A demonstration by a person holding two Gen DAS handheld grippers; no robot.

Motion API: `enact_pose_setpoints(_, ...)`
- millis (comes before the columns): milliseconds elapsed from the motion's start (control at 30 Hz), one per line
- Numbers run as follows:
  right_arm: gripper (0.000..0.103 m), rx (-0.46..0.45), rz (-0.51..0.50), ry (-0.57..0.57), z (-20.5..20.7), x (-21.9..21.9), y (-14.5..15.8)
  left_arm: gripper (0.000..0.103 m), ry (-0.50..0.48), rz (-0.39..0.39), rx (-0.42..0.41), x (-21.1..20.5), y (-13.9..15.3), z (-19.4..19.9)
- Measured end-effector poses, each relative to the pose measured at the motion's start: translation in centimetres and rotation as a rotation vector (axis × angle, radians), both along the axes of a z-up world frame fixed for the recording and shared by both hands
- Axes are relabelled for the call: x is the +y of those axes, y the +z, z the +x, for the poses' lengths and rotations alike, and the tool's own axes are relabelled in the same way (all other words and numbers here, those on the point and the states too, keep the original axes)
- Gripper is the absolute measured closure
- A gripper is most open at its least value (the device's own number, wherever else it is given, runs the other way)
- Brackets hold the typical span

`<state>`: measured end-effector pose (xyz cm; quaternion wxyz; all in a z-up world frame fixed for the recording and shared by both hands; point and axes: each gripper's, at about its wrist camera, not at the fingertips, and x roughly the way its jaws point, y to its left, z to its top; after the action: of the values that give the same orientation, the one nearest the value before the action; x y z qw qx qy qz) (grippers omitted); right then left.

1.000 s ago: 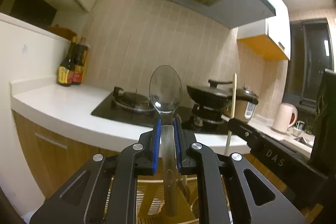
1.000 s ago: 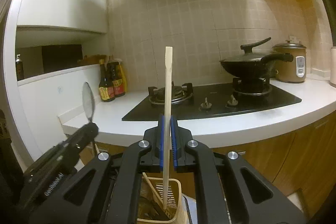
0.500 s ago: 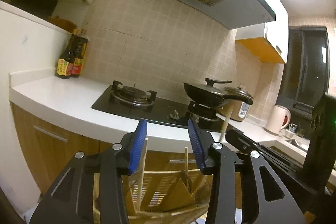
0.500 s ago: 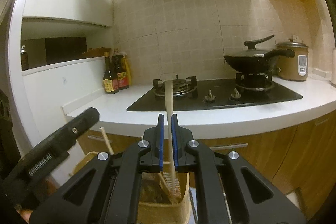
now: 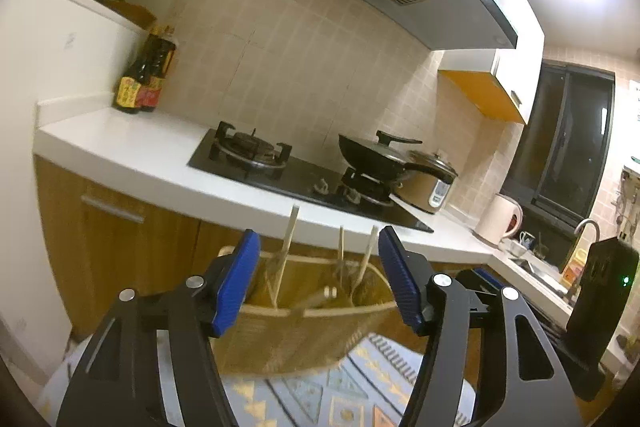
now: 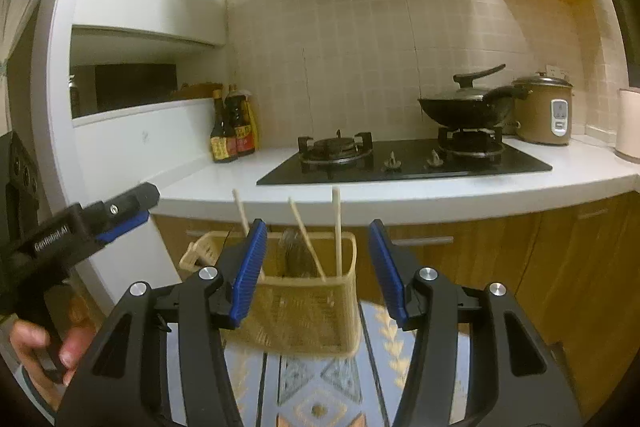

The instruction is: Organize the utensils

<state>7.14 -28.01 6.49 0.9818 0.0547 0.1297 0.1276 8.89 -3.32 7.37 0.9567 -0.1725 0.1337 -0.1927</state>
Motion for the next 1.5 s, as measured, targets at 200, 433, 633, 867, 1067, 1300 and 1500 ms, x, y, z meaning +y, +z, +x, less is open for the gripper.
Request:
enact_pose_setpoints(200,0.047,0.045,-0.013,-0.007,-2.6,0.9,-2.5,0.037,0.036,0.079,-0.002,-0.1,-2.1,-3.6)
enact_pose_setpoints(433,0.032,0.078,0.027,-0.038,-4.3,1.2,-5.6,0.029,0.096,0.176,-0.019,-0.9,-5.2,-6.6)
enact_pose_setpoints(633,0.018,0.052,0.009,-0.092,-4.5,1.2,-7.9,0.021,0.169,0.251,-0.041,-1.2,-7.0,-7.8)
enact_pose_setpoints(867,0.018,0.044,-0.017,-0.126,-4.1,1.1,-9.2,0.018,0.222,0.297,-0.068,-1.5,-8.8,-8.0)
enact_pose_setpoints(1067,0.018,0.042,-0.071,-0.125,-3.8,2.4,-9.8,0.011,0.279,0.352,-0.094,-1.1,-9.0,-8.2)
enact_pose_setpoints(1300,0.018,0.045,-0.115,-0.123,-3.7,3.2,-10.1,0.011,0.305,0.340,-0.059,-0.5,-9.2,-7.5)
enact_pose_setpoints(1500,0.018,0.044,-0.127,-0.120,-3.8,3.5,-10.2,0.008,0.307,0.362,-0.052,-0.7,-9.3,-7.5)
